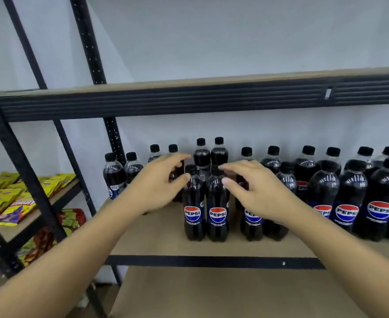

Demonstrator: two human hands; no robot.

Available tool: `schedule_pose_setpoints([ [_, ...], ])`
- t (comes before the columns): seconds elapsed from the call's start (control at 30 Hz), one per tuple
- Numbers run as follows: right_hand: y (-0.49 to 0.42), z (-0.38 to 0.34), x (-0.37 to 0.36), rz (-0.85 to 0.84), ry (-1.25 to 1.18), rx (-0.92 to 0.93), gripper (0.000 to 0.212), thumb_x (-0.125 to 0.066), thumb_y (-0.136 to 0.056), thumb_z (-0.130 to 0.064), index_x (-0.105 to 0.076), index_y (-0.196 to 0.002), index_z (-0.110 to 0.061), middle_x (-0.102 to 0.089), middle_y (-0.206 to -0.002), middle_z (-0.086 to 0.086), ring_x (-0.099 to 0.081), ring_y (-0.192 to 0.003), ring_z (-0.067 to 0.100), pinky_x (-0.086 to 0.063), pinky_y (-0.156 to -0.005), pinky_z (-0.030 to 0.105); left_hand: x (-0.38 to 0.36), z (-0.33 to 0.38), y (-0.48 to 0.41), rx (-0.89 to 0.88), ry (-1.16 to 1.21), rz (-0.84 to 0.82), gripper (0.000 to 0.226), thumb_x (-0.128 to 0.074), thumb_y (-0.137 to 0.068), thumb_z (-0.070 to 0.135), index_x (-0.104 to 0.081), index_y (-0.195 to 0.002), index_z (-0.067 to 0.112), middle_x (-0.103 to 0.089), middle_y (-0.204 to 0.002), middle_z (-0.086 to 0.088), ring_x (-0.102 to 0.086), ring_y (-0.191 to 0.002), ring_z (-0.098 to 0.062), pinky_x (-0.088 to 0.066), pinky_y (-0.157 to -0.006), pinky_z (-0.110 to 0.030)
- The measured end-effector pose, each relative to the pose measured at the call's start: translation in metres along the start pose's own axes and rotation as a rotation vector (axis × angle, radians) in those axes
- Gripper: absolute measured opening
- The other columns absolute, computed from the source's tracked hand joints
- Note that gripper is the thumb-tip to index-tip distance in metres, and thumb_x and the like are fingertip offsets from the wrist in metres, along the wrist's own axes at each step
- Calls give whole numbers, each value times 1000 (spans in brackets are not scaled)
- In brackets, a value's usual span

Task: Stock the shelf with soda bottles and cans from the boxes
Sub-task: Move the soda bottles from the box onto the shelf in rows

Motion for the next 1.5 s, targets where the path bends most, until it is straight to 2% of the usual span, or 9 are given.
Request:
schedule_pose_setpoints([
  [0.2, -77, 24, -5, -305, 176, -102, 47, -38, -105, -50, -48, -147, -30, -58, -134, 3, -50, -125, 25, -42, -102, 38, -4, -11, -85, -4, -212, -182, 53, -55, -100, 46, -41, -150, 34, -57, -140, -2, -56, -120, -20, -46, -98, -33],
  [0.37, -135, 69, -16, -352, 255, -231, 58, -42, -100, -63, -41, -151, -34, -47, -151, 4, -48, -131, 26, -42, -104, 38, -28, -29, -144, 25, -226, -304, 56, -59, -98, 50, -42, -149, 33, -54, -138, -2, -56, -101, -20, -43, -83, -30],
  [0.6, -202, 110, -40, -393, 392, -249, 75, -53, -96, -62, -33, -156, -22, -52, -147, 9, -49, -133, 27, -41, -100, 33, -64, -49, -216, -85, -345, -338, 69, -66, -97, 43, -37, -155, 20, -47, -152, -10, -50, -131, -27, -42, -93, -28],
  [0.7, -219, 115, -53, -410, 455, -244, 61, -50, -98, -61, -50, -140, -17, -61, -132, 9, -57, -112, 23, -45, -88, 33, -81, -52, -234, -154, -404, -384, 62, -63, -97, 47, -47, -149, 17, -52, -148, -7, -51, -130, -26, -43, -99, -32],
  [0.8, -229, 112, -60, -355, 492, -211, 42, -52, -101, -49, -60, -117, -11, -65, -112, 10, -57, -92, 21, -45, -74, 33, -92, -54, -246, -214, -450, -377, 40, -59, -100, 46, -66, -122, 14, -66, -123, -7, -60, -106, -22, -48, -83, -32],
  [1.03, -234, 112, -59, -383, 406, -126, 8, -64, -97, -34, -60, -103, -30, -59, -97, -10, -57, -89, 14, -43, -74, 27, -82, -54, -243, -361, -171, -382, 19, -72, -91, 12, -74, -109, 16, -71, -110, 6, -65, -100, -10, -53, -89, -27],
  [1.17, -221, 99, -54, -416, 352, -74, 12, -68, -96, -31, -66, -108, -30, -60, -94, -16, -57, -86, 4, -45, -77, 24, -75, -53, -228, -405, -31, -445, 24, -72, -89, 2, -76, -105, 20, -72, -103, 14, -64, -89, 5, -50, -78, -9],
  [1.4, -201, 91, -50, -489, 298, -109, 25, -67, -95, -43, -65, -119, -38, -66, -103, -17, -61, -98, 4, -51, -91, 29, -72, -55, -207, -356, 93, -567, 35, -66, -87, -7, -71, -92, 28, -72, -112, 12, -66, -108, -3, -57, -96, -35],
  [1.5, -200, 92, -50, -496, 349, -121, 37, -64, -95, -50, -62, -128, -34, -65, -111, -15, -60, -104, 7, -50, -96, 32, -69, -59, -203, -299, 60, -564, 34, -75, -88, 12, -65, -107, 39, -65, -119, 16, -64, -108, -2, -58, -87, -33],
])
Point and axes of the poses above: each hand's wrist, its own y-axis away from the middle knuckle, its own x-axis out of the back of the hand, z = x × y, the point moved 9 cm from there along -y, towards the middle knuckle
